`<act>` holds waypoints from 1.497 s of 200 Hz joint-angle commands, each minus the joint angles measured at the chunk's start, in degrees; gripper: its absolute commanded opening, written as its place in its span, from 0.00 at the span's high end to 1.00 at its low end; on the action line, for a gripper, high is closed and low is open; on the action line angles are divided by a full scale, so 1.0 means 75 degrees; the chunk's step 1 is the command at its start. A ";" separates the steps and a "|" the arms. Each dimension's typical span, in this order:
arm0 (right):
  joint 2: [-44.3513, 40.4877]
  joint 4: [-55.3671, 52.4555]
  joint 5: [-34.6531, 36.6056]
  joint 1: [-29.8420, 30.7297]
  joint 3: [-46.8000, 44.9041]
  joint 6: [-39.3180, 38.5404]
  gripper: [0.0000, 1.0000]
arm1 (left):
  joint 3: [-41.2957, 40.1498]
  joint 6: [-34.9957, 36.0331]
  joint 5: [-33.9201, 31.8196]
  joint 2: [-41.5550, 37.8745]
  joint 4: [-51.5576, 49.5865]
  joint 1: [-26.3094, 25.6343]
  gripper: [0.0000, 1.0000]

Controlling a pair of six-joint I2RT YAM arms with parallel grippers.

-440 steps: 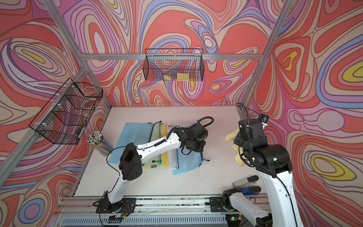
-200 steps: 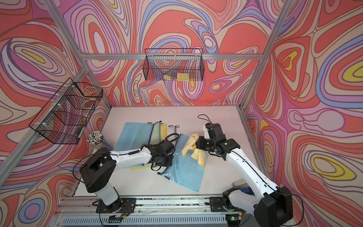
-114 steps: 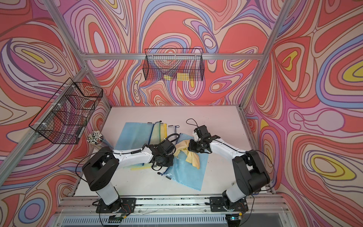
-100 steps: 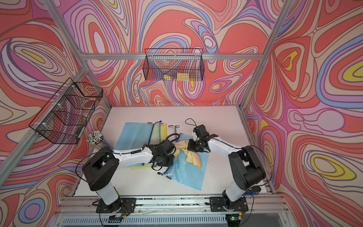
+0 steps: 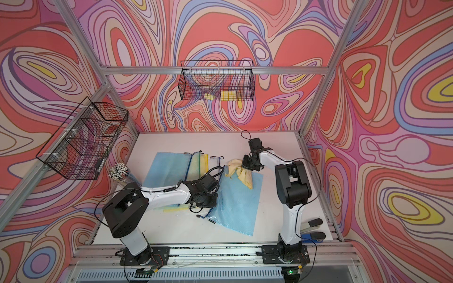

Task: Wipe the document bag
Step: Wipe the dirt from the document bag.

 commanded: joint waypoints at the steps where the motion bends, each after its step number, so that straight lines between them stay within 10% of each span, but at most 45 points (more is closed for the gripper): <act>1: 0.0047 -0.0202 -0.0763 0.0346 0.0308 0.0054 1.00 | -0.0094 -0.0095 -0.0070 -0.0122 -0.0115 -0.0005 1.00; 87: -0.1382 0.1678 -0.2059 0.2104 -0.2954 0.1535 1.00 | 0.0209 -0.0247 0.0039 0.0089 -0.0001 -0.0012 1.00; 202: 0.0465 -0.0263 -0.1736 -0.0337 0.0167 -0.0206 1.00 | 0.0012 -0.0247 -0.0122 -0.0334 -0.0132 -0.0007 1.00; 299: -0.2528 0.1750 -0.2936 0.2384 -0.3855 0.1663 1.00 | 0.0718 -0.0212 -0.0032 0.0225 -0.0178 -0.0004 1.00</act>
